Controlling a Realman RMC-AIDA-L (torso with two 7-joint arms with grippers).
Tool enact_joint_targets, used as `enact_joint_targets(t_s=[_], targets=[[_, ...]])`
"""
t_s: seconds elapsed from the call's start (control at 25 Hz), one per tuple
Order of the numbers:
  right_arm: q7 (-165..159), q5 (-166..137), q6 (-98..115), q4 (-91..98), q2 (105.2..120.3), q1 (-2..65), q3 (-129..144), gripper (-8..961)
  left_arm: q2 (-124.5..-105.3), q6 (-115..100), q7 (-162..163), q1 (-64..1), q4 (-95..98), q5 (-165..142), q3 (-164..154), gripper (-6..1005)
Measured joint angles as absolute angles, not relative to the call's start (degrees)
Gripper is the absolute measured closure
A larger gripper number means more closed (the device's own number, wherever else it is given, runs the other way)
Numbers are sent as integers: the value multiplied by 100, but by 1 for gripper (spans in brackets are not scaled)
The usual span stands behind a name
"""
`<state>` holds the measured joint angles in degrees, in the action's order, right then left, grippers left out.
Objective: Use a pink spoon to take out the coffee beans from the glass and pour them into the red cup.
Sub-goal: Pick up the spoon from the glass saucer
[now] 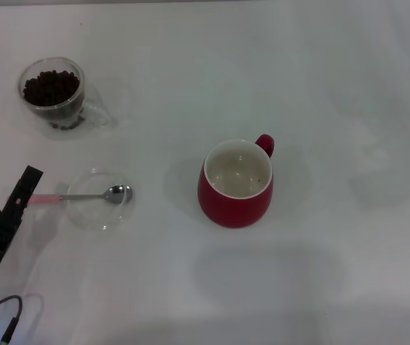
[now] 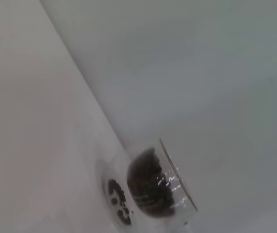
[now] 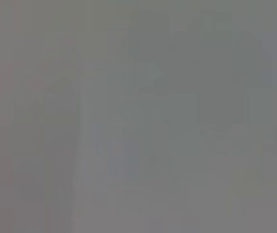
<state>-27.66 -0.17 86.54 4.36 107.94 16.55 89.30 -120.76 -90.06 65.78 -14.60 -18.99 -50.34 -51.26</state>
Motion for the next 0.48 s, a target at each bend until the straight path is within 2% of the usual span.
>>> enact_joint_targets(t_s=[0.16, 0.28, 0.48], targets=[[-2759, -17, 8687, 439, 10819, 1602, 8930, 335, -12076, -8982, 6603, -1482, -1899, -5078, -5138, 132], [-2753, -17, 8722, 437, 10832, 1578, 8930, 335, -12076, -8963, 6601, -1483, -1946, -5080, -5142, 276], [-2751, -17, 8747, 435, 10840, 1503, 8929, 335, -12076, -8906, 6574, -1475, -2007, -5080, -5135, 275]])
